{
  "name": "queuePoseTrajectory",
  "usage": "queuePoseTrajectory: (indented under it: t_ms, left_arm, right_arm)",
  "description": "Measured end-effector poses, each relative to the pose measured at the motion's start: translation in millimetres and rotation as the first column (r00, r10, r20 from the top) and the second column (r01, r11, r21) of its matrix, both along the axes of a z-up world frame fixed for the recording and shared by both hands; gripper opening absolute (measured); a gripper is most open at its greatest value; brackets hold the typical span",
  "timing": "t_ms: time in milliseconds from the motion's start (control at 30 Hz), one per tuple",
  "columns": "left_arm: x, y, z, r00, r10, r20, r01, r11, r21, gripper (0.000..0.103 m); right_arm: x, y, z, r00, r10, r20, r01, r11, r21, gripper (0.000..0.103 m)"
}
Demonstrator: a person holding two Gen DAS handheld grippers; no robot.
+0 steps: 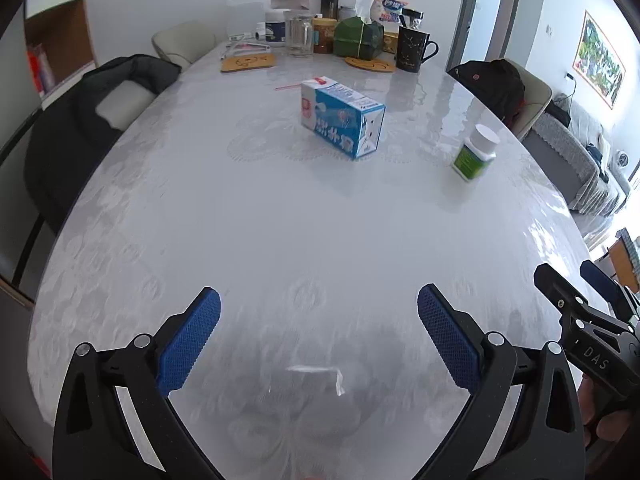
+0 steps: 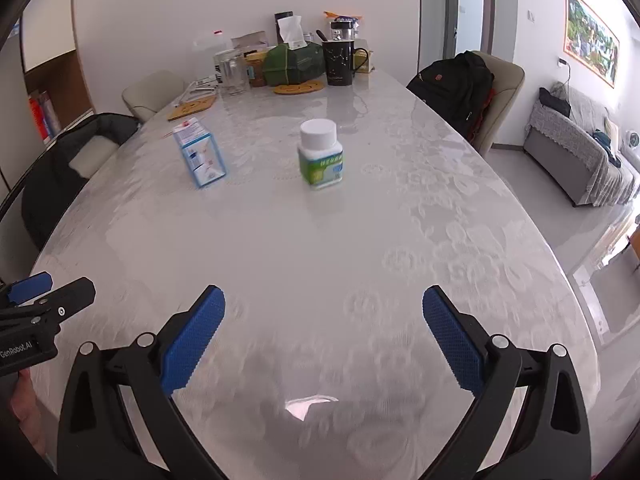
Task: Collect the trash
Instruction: 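Move both grippers back over the table toward the milk carton and pill bottle, then grasp the blue-white milk carton with the left gripper while the right grasps the white pill bottle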
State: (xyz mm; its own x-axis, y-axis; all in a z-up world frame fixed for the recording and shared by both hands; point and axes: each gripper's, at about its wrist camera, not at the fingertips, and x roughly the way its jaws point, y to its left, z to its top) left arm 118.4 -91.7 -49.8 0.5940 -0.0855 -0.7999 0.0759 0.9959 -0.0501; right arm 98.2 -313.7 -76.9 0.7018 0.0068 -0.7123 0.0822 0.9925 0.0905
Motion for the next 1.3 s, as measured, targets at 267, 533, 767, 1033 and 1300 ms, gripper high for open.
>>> queuePoseTrajectory:
  t_ms: [267,533,767,1033,1300]
  left_arm:
    - [75,-23,2,1.0,-0.005,-0.004,0.005,1.0,0.0,0.097]
    - [158,-43,-6,0.999,0.03,-0.04,-0.03,1.0,-0.003,0.097]
    - [201,-55,-24,0.996,0.038,-0.078,-0.04,0.999,-0.026,0.097]
    - [228,-61,-36,0.994,0.046,-0.103,-0.047,0.999,-0.013,0.08]
    - [223,-57,-33,0.995,0.055,-0.086,-0.054,0.998,0.007,0.055]
  right_arm:
    - [65,-11,-7,1.0,-0.012,-0.028,0.013,1.0,0.008,0.095]
    - [121,-16,-20,0.998,-0.016,-0.065,0.017,1.0,0.013,0.095]
    - [155,-15,-28,0.997,-0.013,-0.073,0.015,1.0,0.025,0.093]
    - [170,-15,-37,0.996,-0.002,-0.092,0.008,0.998,0.06,0.08]
    - [173,-16,-39,0.996,-0.013,-0.094,0.019,0.998,0.057,0.068]
